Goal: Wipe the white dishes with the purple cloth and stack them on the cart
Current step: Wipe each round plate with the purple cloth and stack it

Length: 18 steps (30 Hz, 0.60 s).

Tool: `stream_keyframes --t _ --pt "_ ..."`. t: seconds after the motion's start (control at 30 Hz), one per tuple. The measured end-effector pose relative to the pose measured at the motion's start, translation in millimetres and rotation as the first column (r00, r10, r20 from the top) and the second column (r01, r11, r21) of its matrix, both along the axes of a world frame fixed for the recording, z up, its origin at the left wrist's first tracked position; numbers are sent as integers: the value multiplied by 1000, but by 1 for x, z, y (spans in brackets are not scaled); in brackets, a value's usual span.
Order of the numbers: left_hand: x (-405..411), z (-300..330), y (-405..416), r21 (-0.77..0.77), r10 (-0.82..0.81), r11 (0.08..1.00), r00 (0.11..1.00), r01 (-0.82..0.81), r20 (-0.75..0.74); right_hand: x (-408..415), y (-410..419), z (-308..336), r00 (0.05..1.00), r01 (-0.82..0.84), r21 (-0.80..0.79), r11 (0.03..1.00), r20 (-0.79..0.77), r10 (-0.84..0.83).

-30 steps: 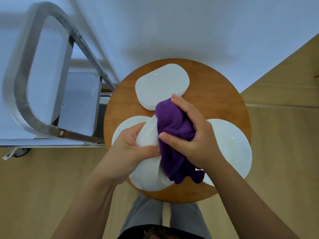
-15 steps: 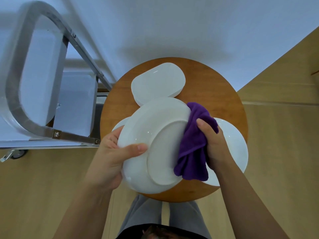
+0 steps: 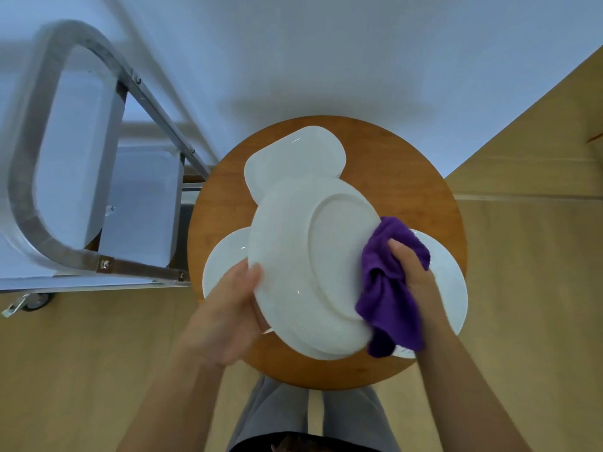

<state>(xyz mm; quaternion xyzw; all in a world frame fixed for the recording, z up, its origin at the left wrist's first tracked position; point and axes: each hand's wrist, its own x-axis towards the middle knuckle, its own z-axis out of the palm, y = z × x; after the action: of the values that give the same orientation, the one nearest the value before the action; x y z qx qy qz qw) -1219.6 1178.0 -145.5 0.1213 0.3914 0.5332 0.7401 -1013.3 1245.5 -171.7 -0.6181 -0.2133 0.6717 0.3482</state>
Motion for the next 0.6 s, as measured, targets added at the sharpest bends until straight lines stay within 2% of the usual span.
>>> stream_keyframes --t 0.07,0.13,0.23,0.33,0.4,0.5,0.6 --pt "-13 -5 1 -17 -104 994 962 112 251 14 12 5 991 -117 62 991 69 112" --pt "-14 -7 0 -54 -147 982 918 179 369 20 23 8 979 -192 115 974 97 182" --pt "-5 -11 -1 -79 -120 985 935 155 334 19 28 11 964 -266 172 948 56 260" --pt "-5 -12 -7 -184 0 982 981 37 195 13 28 16 935 -353 223 908 114 336" --pt "-2 -7 -8 -193 19 981 986 13 164 11 28 15 928 -371 255 893 143 344" --pt "7 0 -8 -190 89 980 989 -65 120 5 14 9 947 -303 240 922 182 264" --pt "11 5 -2 -191 178 968 982 -164 59 -7 -9 4 973 -138 228 964 211 90"
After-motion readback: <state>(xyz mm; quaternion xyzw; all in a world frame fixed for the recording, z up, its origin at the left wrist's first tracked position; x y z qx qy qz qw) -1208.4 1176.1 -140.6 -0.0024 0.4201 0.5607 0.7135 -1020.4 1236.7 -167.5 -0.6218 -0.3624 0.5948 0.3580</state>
